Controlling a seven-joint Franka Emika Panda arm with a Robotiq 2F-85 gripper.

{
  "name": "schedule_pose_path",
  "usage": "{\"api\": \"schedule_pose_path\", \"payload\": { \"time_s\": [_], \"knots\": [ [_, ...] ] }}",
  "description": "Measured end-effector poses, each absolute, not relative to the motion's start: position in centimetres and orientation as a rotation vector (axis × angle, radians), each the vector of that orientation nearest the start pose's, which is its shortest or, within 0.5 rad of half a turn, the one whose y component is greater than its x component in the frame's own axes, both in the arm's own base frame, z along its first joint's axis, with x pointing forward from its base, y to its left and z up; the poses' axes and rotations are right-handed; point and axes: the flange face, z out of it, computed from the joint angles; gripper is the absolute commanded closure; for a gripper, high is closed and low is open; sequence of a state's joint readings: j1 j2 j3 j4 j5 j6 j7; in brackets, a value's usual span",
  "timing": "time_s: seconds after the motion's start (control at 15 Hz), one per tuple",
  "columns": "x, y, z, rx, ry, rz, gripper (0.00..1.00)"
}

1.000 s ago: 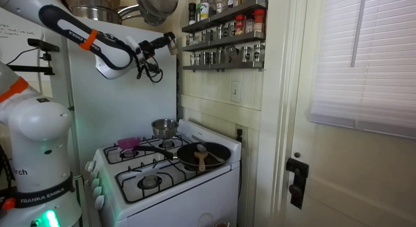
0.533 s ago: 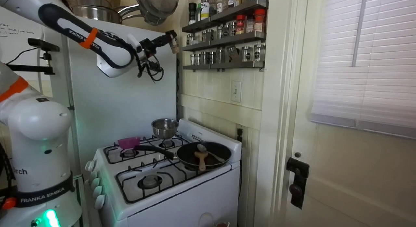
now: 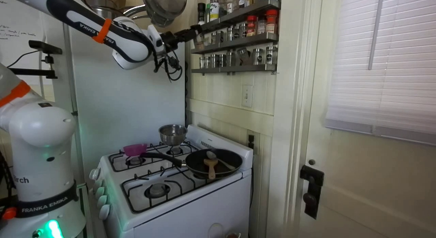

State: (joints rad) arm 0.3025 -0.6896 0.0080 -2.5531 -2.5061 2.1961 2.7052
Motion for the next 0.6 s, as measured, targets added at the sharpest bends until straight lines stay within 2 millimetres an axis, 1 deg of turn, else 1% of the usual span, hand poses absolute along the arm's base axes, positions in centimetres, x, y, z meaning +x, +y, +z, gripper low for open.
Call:
{"api": "schedule_pose_path", "payload": {
  "time_s": [0.4,0.6],
  "knots": [
    [40.1,8.4,59.8,-1.686,0.467,-2.583,0.75],
    [41.2,7.8,59.3,-1.741,0.516,-2.525,0.75]
  ]
}}
